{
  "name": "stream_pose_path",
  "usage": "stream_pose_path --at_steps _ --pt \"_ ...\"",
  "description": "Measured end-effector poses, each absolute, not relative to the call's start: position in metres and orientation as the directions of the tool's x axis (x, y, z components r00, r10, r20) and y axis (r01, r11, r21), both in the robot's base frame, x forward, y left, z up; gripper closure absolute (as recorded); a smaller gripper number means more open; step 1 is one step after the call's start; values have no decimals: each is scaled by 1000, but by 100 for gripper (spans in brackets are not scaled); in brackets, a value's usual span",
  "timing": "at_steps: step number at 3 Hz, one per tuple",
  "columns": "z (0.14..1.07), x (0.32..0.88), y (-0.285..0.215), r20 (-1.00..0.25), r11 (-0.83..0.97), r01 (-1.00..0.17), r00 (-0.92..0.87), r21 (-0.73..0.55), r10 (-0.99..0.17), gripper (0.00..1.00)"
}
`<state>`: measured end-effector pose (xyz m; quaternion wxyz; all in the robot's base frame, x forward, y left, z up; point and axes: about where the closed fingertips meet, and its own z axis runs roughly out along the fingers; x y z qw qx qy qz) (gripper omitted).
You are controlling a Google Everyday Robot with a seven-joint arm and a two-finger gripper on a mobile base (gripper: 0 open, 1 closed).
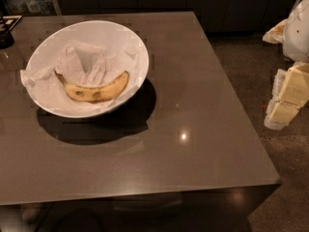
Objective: Pick banana from white bowl
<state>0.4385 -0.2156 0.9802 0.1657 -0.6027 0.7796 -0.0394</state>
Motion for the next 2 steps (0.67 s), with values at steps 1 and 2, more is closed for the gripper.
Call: stream_pose_path --at_steps 1,2 --pt "980 439 -216 -211 270 -927 -219 -261 -953 0" --pt "988 441 -205 -207 254 -930 -203 -266 -957 0"
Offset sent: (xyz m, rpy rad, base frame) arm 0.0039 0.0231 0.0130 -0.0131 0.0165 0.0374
